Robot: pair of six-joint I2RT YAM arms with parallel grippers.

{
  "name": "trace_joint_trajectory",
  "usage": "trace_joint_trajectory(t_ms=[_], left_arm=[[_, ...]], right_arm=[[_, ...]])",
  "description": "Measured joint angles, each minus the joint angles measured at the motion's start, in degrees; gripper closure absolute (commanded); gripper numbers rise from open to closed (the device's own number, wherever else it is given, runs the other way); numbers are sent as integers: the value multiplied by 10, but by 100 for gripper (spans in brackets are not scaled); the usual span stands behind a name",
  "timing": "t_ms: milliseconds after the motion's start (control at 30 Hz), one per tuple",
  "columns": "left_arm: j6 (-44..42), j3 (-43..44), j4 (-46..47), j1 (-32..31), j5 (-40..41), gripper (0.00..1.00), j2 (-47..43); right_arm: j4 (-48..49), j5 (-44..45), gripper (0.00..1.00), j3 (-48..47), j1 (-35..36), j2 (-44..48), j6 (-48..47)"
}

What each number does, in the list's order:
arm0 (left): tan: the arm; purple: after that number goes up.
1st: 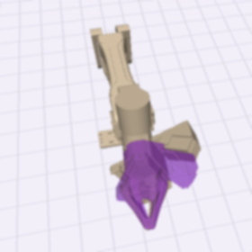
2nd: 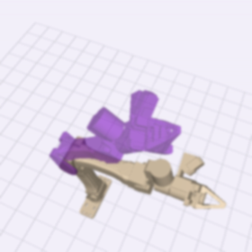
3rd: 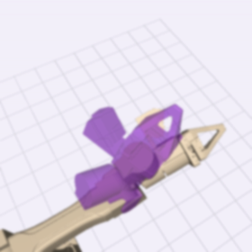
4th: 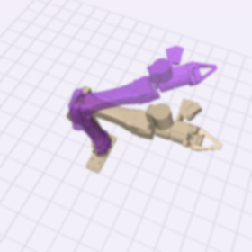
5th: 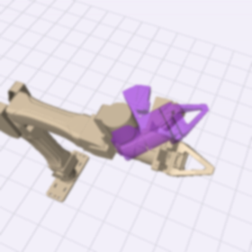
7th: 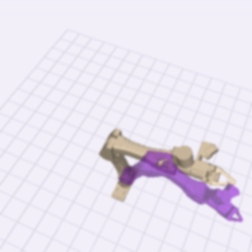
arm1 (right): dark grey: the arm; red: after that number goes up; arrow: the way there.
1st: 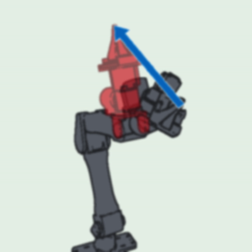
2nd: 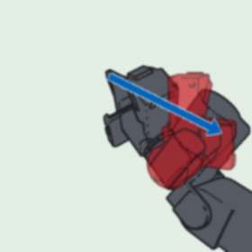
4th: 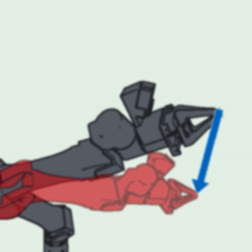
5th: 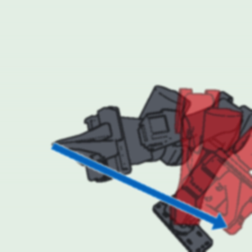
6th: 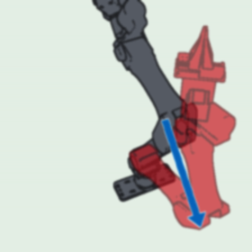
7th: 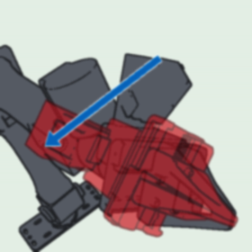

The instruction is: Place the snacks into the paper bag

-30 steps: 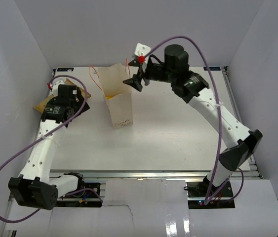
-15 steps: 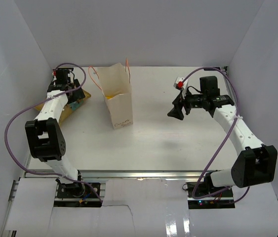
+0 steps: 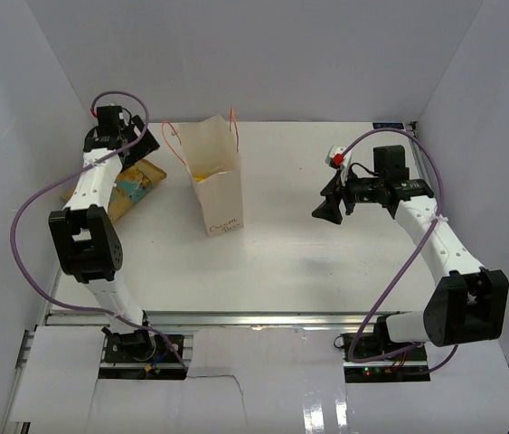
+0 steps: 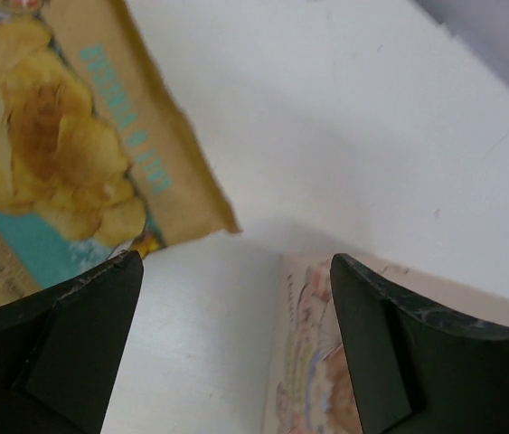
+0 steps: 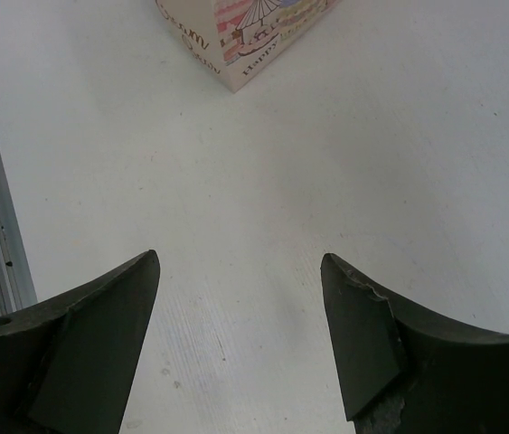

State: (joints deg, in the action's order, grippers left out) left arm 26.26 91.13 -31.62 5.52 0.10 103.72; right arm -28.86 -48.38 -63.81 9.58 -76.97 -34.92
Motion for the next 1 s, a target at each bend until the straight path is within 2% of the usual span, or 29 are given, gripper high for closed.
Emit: trace_joint_trajectory(t_ms=[167, 267, 533, 733, 1000], left_arm=[[47, 176, -54, 0, 12, 7, 123], [65, 219, -82, -1, 17, 7, 181], [76, 251, -157, -21, 56, 7, 260], [63, 253, -175, -42, 102, 7, 262], [39, 200, -184, -45, 161, 9, 262]], right_arm=[[6, -2, 22, 9, -2, -11, 0], [6, -2, 22, 13, -2, -16, 1], [8, -2, 22, 15, -6, -23, 1], [13, -2, 22, 18, -8, -30, 1], [20, -2, 22, 23, -9, -31, 2]])
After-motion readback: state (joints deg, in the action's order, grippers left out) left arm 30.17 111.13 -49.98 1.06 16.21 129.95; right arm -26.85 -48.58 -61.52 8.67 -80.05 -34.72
